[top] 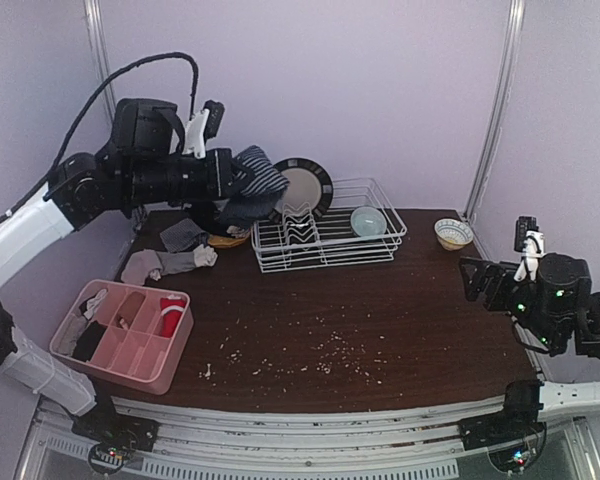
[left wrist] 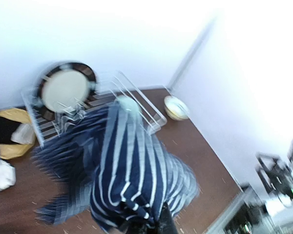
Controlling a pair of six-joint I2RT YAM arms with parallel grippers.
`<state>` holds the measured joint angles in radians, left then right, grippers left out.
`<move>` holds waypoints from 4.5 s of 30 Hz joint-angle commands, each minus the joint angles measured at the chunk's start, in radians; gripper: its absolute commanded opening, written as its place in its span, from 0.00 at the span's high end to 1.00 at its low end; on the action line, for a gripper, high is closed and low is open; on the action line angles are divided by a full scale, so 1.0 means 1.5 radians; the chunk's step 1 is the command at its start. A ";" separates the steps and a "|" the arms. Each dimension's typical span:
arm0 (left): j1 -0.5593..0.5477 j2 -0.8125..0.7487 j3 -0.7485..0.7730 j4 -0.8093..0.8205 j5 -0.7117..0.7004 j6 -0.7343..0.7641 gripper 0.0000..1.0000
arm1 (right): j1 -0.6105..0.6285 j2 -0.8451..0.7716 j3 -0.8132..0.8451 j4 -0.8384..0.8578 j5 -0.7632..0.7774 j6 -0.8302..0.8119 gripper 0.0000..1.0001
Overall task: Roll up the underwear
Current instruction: Place the underwear at the center of the board, then pick up the underwear from the center of the board, then place the underwear at the center of the board, then pick up the underwear from the center of the board, then place the underwear at the center of the board.
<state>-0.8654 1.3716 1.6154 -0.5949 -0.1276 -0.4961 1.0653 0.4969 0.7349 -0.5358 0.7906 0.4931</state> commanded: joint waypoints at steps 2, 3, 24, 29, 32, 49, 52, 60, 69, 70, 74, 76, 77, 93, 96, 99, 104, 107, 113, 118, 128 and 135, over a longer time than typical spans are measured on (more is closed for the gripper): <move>-0.071 0.034 -0.156 0.024 0.060 -0.038 0.62 | -0.005 0.042 0.007 -0.047 -0.027 0.010 0.00; -0.077 0.038 -0.198 0.032 0.067 -0.055 0.45 | -0.005 0.052 0.003 -0.054 -0.034 0.022 0.00; -0.193 0.096 -0.458 0.249 0.045 -0.121 0.36 | -0.065 0.327 -0.186 0.126 -0.361 0.201 0.36; -0.201 0.109 -0.465 0.274 0.057 -0.128 0.41 | -0.118 0.334 -0.253 0.206 -0.449 0.244 0.34; -0.202 0.113 -0.471 0.274 0.058 -0.138 0.41 | -0.125 0.344 -0.265 0.218 -0.442 0.262 0.28; -0.203 -0.081 -0.517 0.182 -0.146 -0.175 0.62 | -0.114 0.269 -0.049 0.186 -0.496 -0.004 1.00; -0.204 -0.184 -0.501 0.131 -0.231 -0.150 0.61 | -0.107 0.332 0.132 0.139 -0.581 -0.108 1.00; -0.204 -0.300 -0.566 0.080 -0.261 -0.172 0.53 | -0.012 0.400 0.040 0.231 -0.683 -0.157 1.00; -0.203 -0.226 -0.632 0.148 -0.186 -0.184 0.42 | 0.085 0.295 -0.209 0.308 -0.569 0.021 0.15; -0.204 -0.212 -0.629 0.160 -0.181 -0.179 0.41 | 0.080 0.266 -0.203 0.264 -0.499 0.039 0.15; -0.203 -0.136 -0.608 0.213 -0.141 -0.164 0.39 | -0.023 0.238 -0.174 0.174 -0.429 0.098 0.18; -0.203 -0.088 -0.591 0.236 -0.122 -0.161 0.39 | -0.060 0.263 -0.173 0.205 -0.476 0.122 0.24; -0.203 -0.054 -0.577 0.241 -0.114 -0.157 0.39 | -0.063 0.286 -0.170 0.218 -0.484 0.136 0.26; -0.203 0.091 -0.522 0.295 -0.005 -0.166 0.44 | -0.133 0.495 -0.160 0.392 -0.579 0.196 0.55; -0.203 0.088 -0.528 0.296 -0.005 -0.168 0.45 | -0.133 0.502 -0.158 0.401 -0.582 0.196 0.61; -0.203 0.092 -0.527 0.298 -0.001 -0.169 0.45 | -0.133 0.519 -0.149 0.394 -0.585 0.193 0.64; -0.203 0.098 -0.528 0.298 0.003 -0.170 0.45 | -0.133 0.538 -0.150 0.407 -0.592 0.194 0.73; -0.203 0.103 -0.527 0.298 0.003 -0.169 0.45 | -0.133 0.550 -0.147 0.410 -0.602 0.195 0.85; -0.204 0.076 -0.532 0.293 -0.023 -0.171 0.48 | -0.106 0.522 -0.136 0.470 -0.656 0.170 1.00; -0.203 -0.021 -0.591 0.285 -0.108 -0.215 0.46 | -0.019 0.556 -0.025 0.411 -0.660 0.095 1.00; -0.206 -0.166 -0.707 0.229 -0.149 -0.332 0.32 | 0.086 0.718 0.119 0.390 -0.680 0.084 0.48; -0.223 -0.155 -0.696 0.246 -0.098 -0.311 0.33 | 0.078 0.553 0.024 0.319 -0.523 0.097 0.43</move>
<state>-1.1801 1.1278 0.5556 -0.2588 -0.3115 -0.9661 1.1946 1.4605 0.8536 0.0109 -0.1562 0.6273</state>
